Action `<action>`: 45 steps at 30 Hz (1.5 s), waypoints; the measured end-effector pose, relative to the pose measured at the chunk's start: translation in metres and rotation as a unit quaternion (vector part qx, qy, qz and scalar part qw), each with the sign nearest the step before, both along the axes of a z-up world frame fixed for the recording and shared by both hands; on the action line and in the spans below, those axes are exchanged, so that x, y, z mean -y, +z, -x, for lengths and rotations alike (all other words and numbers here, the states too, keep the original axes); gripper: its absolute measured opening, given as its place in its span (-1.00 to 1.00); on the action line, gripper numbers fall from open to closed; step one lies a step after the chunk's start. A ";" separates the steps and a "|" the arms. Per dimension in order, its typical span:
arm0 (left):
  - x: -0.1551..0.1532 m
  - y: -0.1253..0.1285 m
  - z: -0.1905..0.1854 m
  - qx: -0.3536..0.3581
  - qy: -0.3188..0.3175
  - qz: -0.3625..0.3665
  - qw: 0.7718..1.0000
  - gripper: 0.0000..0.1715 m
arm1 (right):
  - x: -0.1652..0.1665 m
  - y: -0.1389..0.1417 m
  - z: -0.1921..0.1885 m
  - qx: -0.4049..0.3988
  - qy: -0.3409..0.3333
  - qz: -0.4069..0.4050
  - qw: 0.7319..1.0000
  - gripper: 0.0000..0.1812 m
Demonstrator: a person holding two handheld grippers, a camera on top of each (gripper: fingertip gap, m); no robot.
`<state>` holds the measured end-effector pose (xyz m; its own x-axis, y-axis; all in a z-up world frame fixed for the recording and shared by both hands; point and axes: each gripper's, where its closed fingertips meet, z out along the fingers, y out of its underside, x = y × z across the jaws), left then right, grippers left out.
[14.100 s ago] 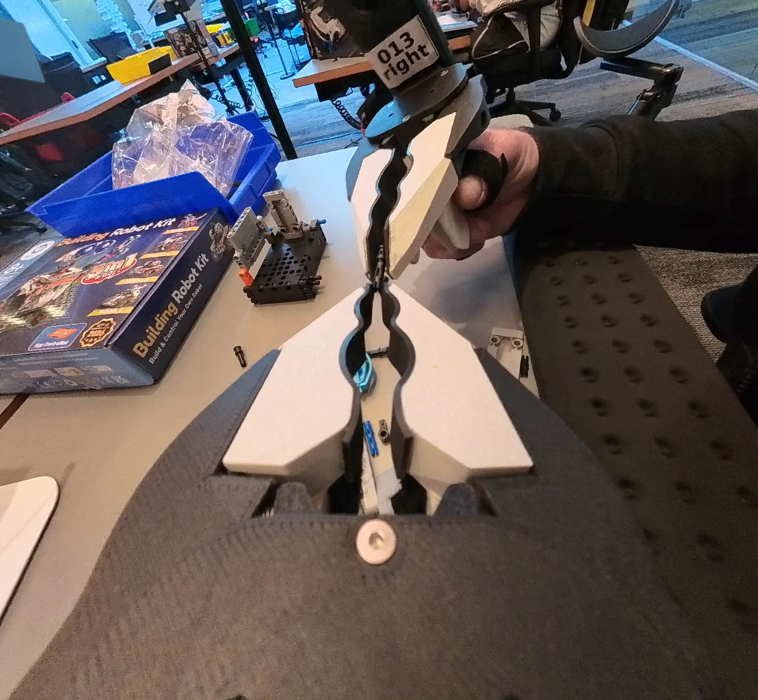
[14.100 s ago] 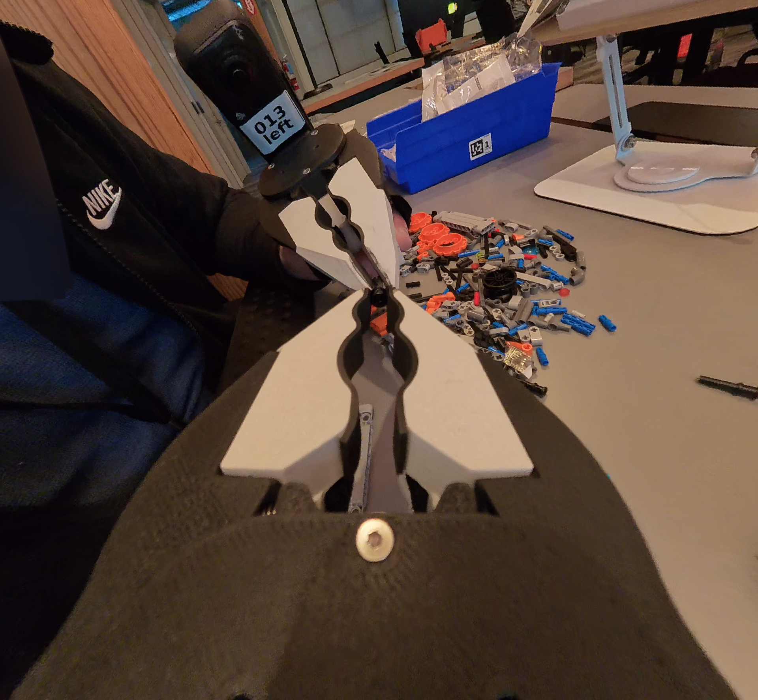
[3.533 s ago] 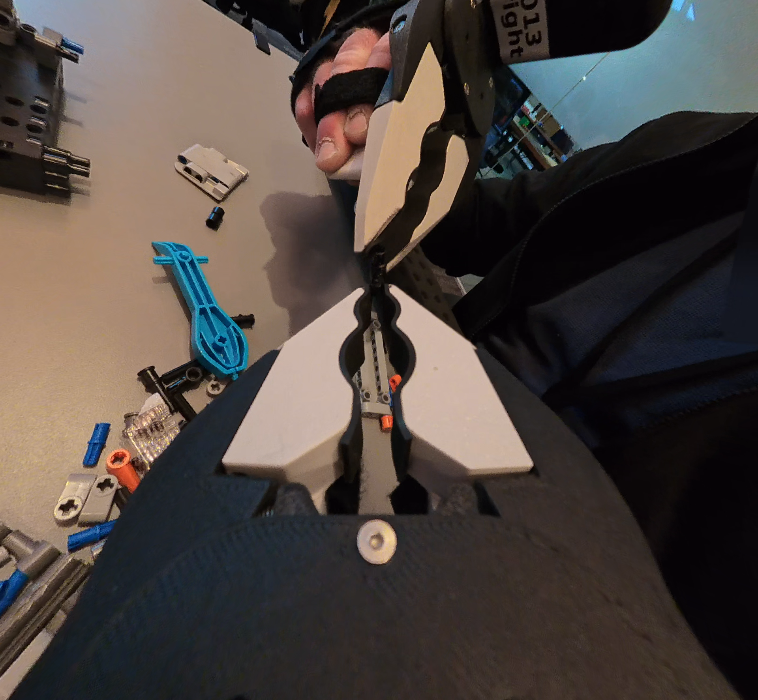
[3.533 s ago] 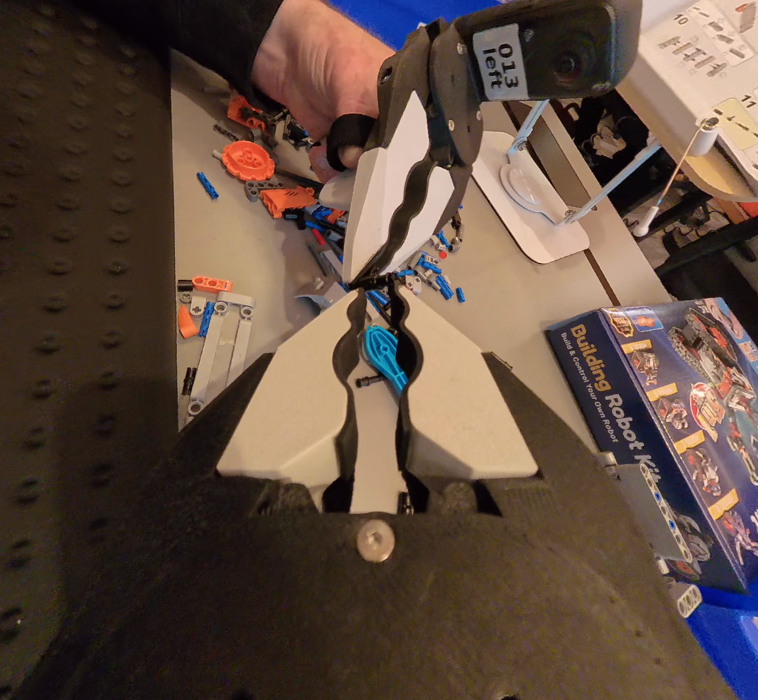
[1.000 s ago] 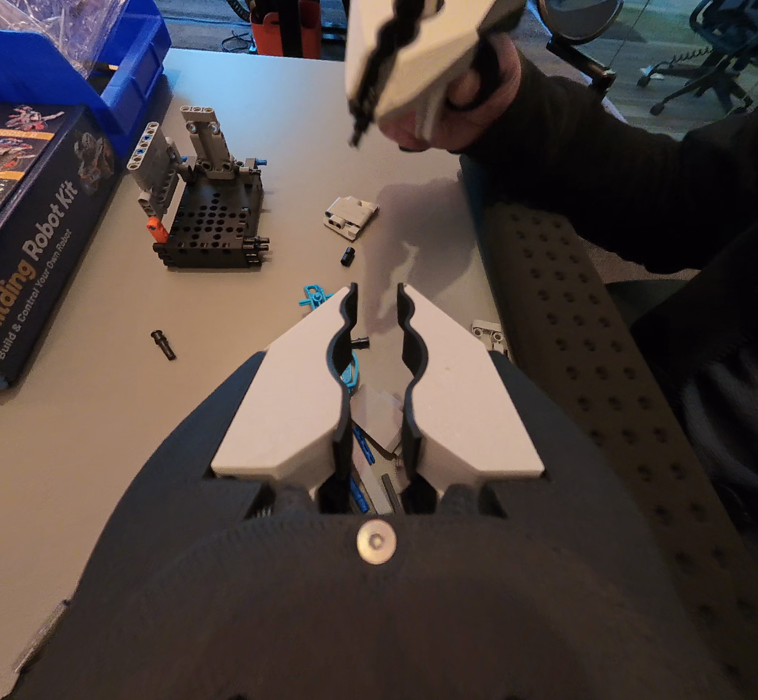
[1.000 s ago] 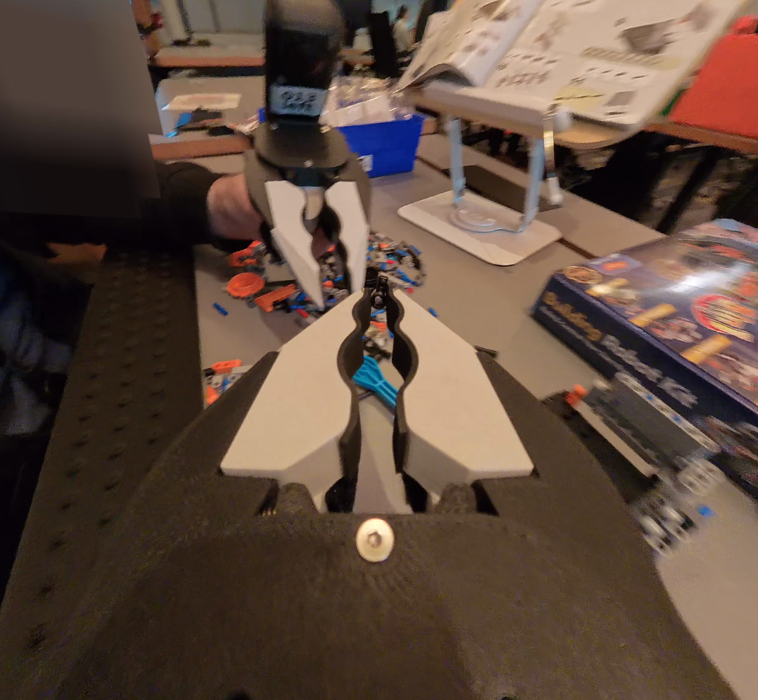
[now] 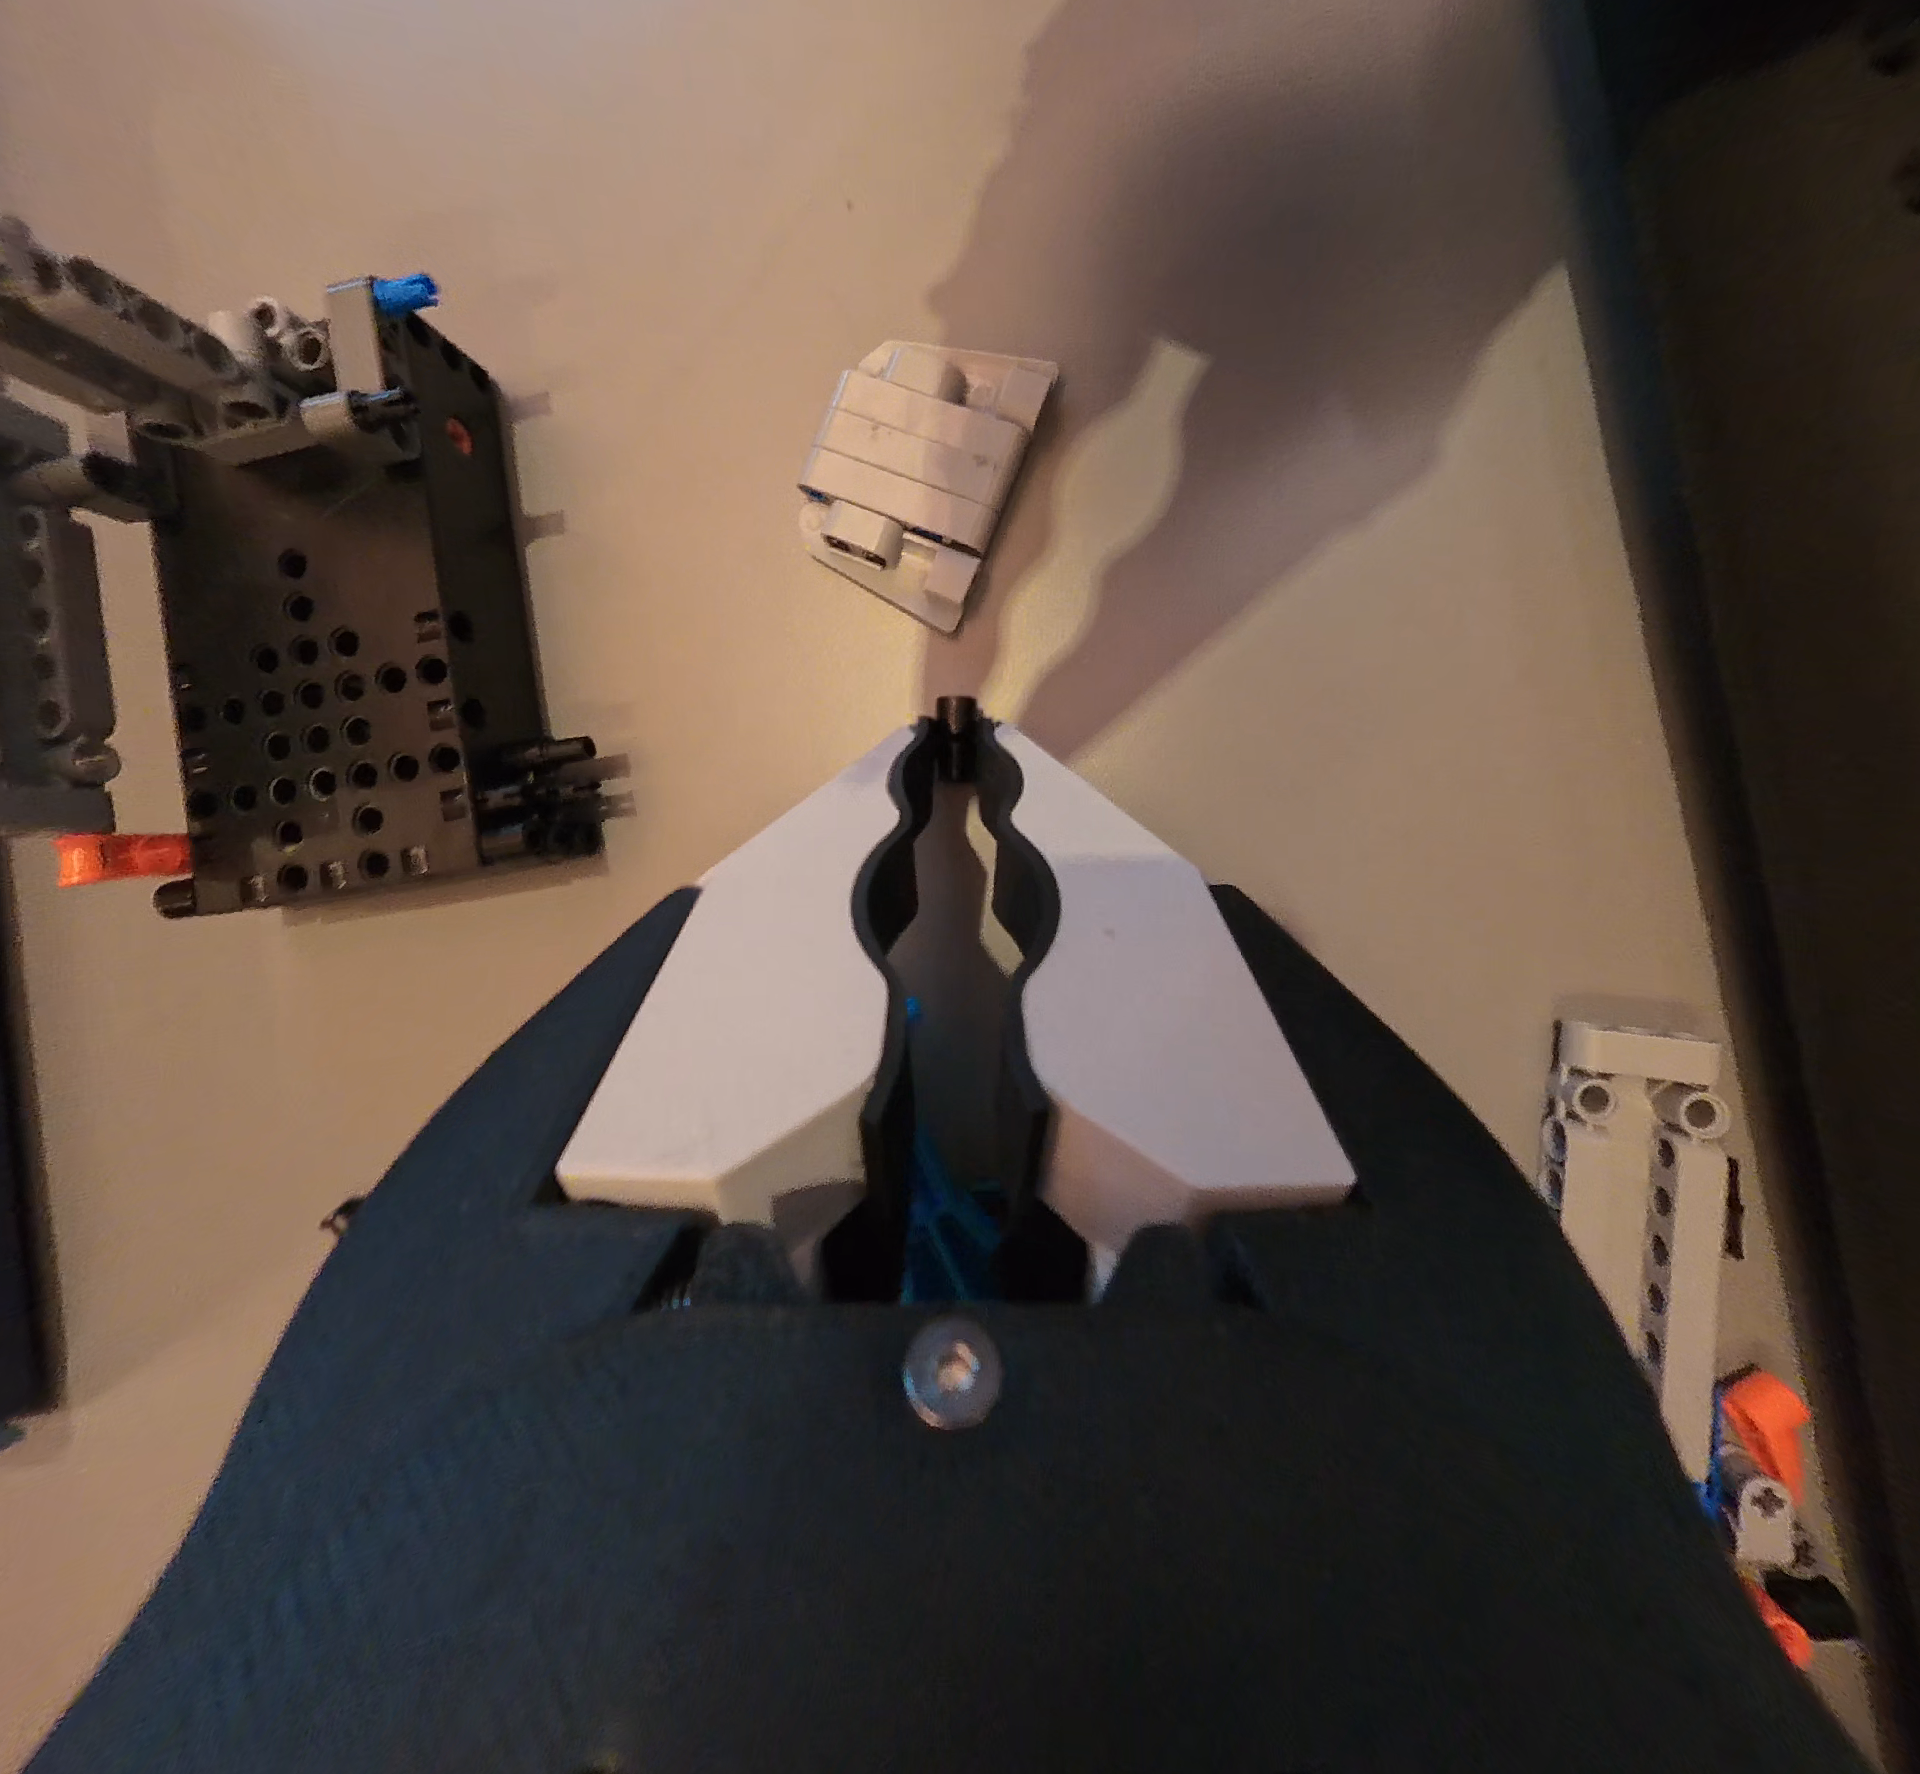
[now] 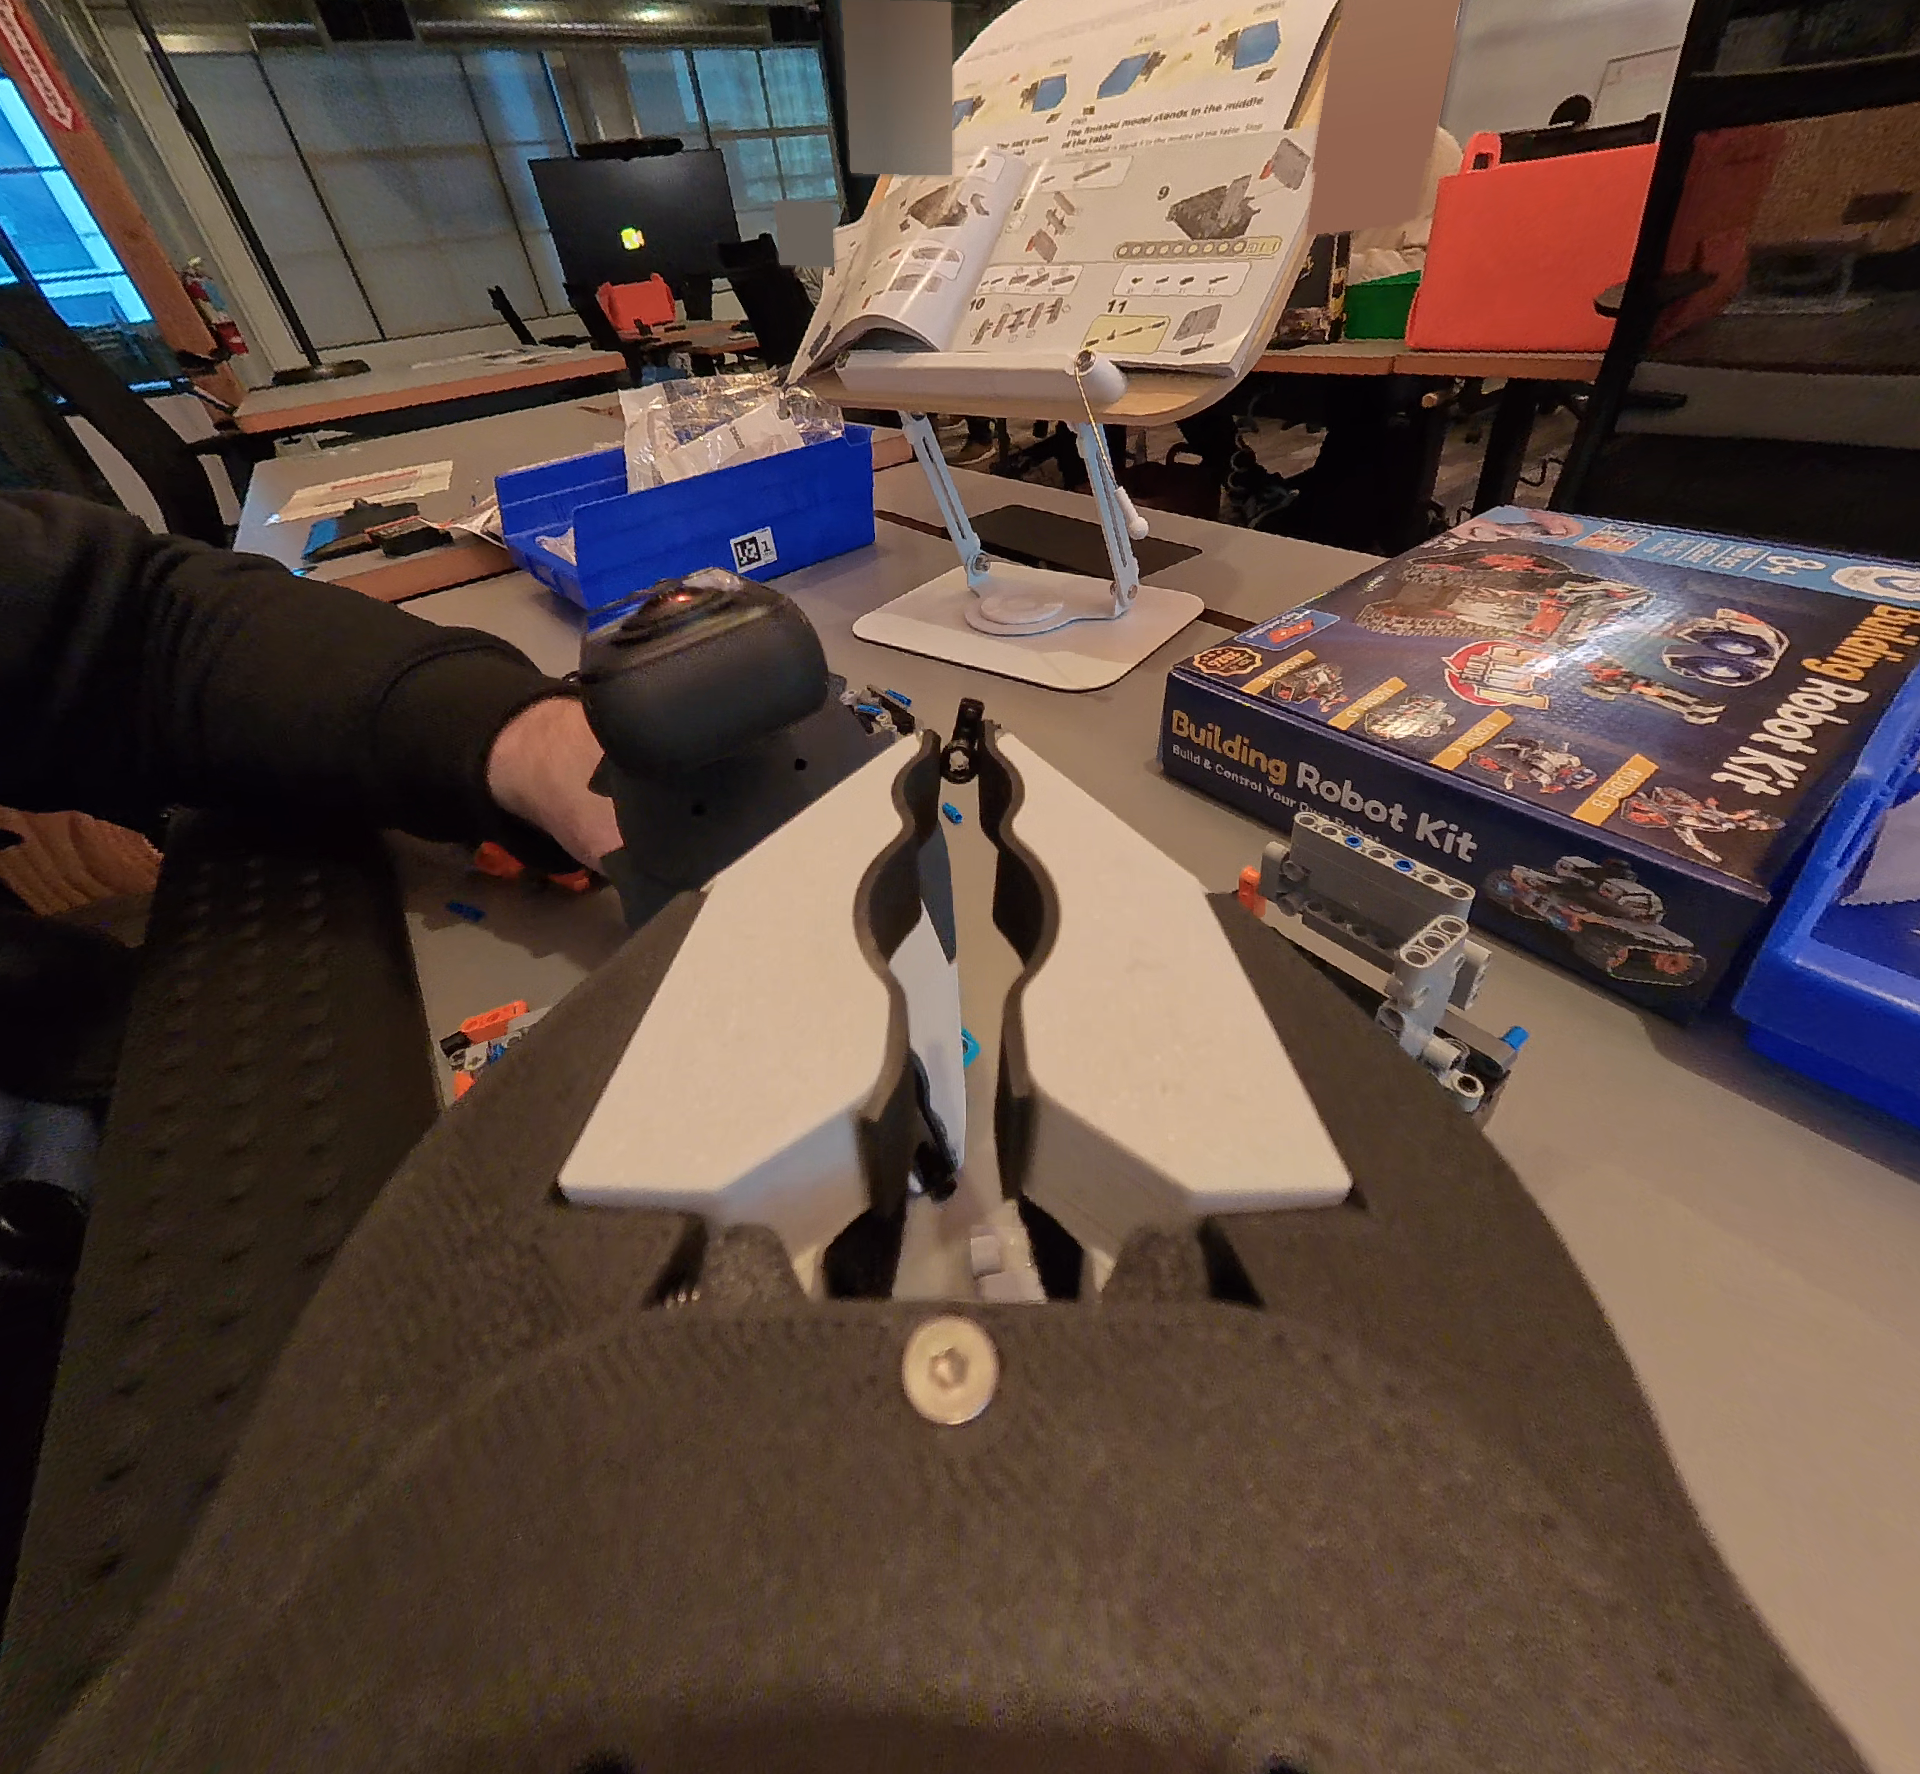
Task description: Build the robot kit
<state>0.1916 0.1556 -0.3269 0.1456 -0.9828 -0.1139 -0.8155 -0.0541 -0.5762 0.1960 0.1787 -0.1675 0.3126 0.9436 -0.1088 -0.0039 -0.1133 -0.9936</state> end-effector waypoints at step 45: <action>0.057 0.149 0.103 0.254 0.057 -0.203 0.944 -0.96 | 0.084 0.005 0.105 -0.007 0.162 -0.020 0.987 -0.97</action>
